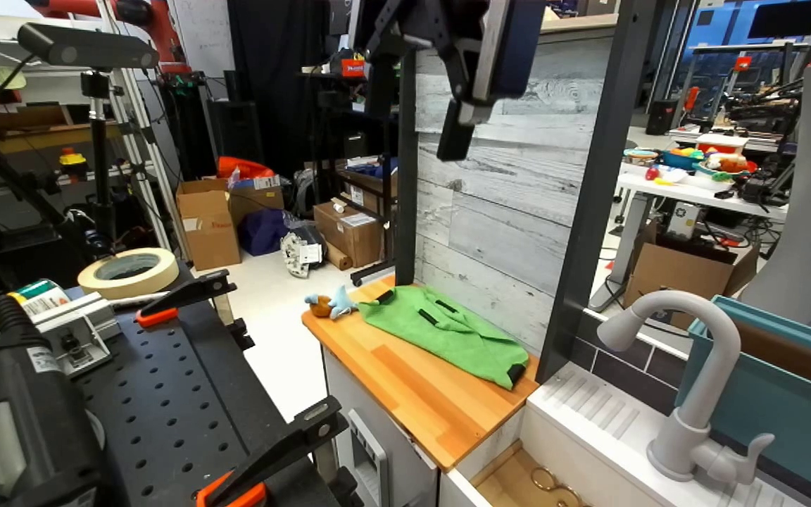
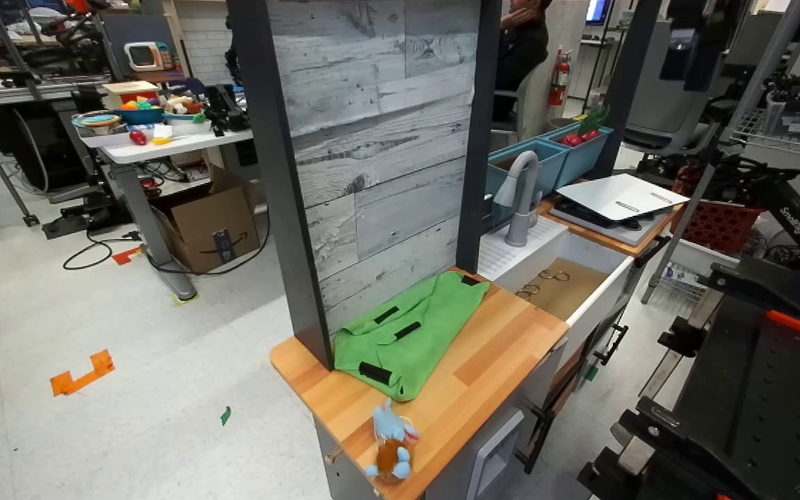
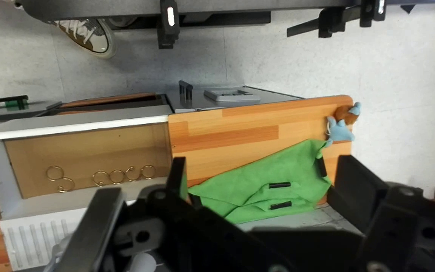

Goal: Move the faucet to the center of the sink

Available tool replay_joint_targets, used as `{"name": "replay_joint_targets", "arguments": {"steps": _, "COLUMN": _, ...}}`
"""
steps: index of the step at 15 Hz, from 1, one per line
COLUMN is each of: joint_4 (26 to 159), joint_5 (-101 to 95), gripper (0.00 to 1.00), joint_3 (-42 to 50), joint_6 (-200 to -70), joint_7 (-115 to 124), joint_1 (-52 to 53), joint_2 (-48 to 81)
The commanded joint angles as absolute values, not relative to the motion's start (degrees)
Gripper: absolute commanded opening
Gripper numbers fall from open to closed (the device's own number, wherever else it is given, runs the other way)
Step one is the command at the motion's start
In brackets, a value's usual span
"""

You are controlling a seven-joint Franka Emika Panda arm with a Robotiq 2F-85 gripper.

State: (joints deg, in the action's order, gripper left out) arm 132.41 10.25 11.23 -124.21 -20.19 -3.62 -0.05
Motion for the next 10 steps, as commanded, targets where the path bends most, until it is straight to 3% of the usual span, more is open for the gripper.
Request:
{"name": "replay_joint_targets", "arguments": {"steps": 1, "joint_4": 130.7, "joint_5": 11.0, "gripper": 1.0, "joint_3": 10.1, "joint_6": -129.2, "joint_7": -17.2, "joint_1": -5.8, "joint_2": 4.7}}
{"name": "replay_joint_targets", "arguments": {"steps": 10, "joint_4": 125.1, "joint_5": 15.4, "gripper": 1.0, "joint_3": 9.8, "joint_6": -147.8, "joint_7": -4.2, "joint_1": -8.9, "joint_2": 17.6}}
